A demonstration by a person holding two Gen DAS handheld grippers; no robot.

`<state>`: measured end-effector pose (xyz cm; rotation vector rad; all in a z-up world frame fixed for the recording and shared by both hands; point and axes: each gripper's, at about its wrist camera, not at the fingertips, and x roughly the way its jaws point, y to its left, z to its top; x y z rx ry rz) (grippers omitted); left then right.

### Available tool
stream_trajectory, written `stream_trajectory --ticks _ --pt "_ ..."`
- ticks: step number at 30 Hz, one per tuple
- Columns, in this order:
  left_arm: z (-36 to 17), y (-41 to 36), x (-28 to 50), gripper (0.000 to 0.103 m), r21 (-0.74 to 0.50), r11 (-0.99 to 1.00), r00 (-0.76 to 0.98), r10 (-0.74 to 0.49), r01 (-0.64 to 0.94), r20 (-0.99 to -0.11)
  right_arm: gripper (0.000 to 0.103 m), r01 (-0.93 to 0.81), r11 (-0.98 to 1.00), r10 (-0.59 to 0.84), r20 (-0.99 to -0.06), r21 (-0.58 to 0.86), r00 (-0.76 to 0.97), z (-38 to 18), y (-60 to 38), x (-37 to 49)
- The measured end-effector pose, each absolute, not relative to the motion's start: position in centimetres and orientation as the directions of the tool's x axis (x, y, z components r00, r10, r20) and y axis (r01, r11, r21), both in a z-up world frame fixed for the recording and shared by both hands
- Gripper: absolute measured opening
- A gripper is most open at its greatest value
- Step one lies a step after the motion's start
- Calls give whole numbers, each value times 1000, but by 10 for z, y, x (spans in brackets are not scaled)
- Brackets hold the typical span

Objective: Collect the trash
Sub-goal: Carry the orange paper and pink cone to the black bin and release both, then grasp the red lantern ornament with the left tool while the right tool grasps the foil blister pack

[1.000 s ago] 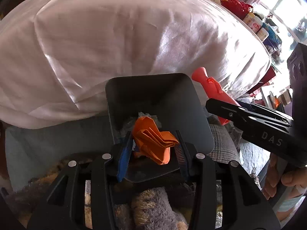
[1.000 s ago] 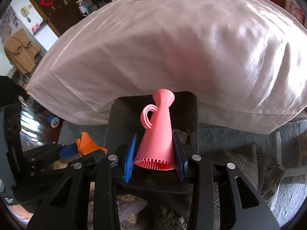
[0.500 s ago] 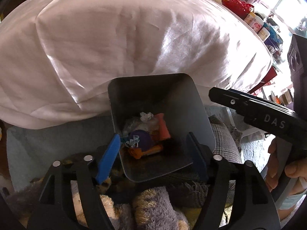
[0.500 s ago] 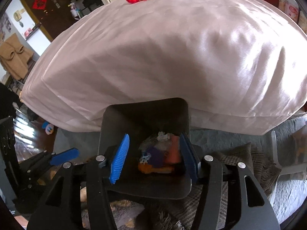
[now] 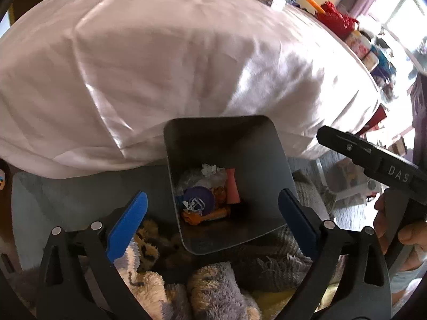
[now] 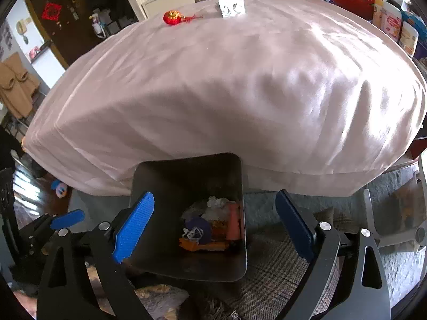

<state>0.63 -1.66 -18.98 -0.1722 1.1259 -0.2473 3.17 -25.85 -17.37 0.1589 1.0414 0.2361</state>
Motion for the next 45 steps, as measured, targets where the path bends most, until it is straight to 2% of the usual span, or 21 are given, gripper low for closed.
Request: stream_trajectory --ticks 9,19,30,33,35,37,39,45 --pt "-136 2 19 94 -251 961 491 -274 113 -827 94 -112 973 228 -784 201 577 -131 -281 47" --pt "-84 12 83 94 -205 973 557 -230 108 -798 96 -107 980 195 -717 166 669 -91 -290 98" --pt "-83 2 168 94 -106 983 579 -176 152 -796 96 -117 980 196 -728 158 657 -93 -267 180" --pt "-86 -4 191 94 -94 982 574 -171 163 -801 92 -123 973 227 -737 194 637 -101 -262 201" --pt "-88 -8 204 94 -92 980 570 -177 175 -803 85 -122 970 239 -744 209 625 -106 -258 213" --pt "-91 -12 214 94 -87 979 569 -179 185 -803 72 -118 968 247 -756 222 606 -113 -255 229" --pt "-93 -15 224 94 -82 977 568 -182 197 -803 66 -114 970 239 -771 214 591 -118 -251 242" --pt "-102 -22 250 94 -91 971 551 -201 221 -810 66 -107 981 195 -791 163 580 -127 -239 269"
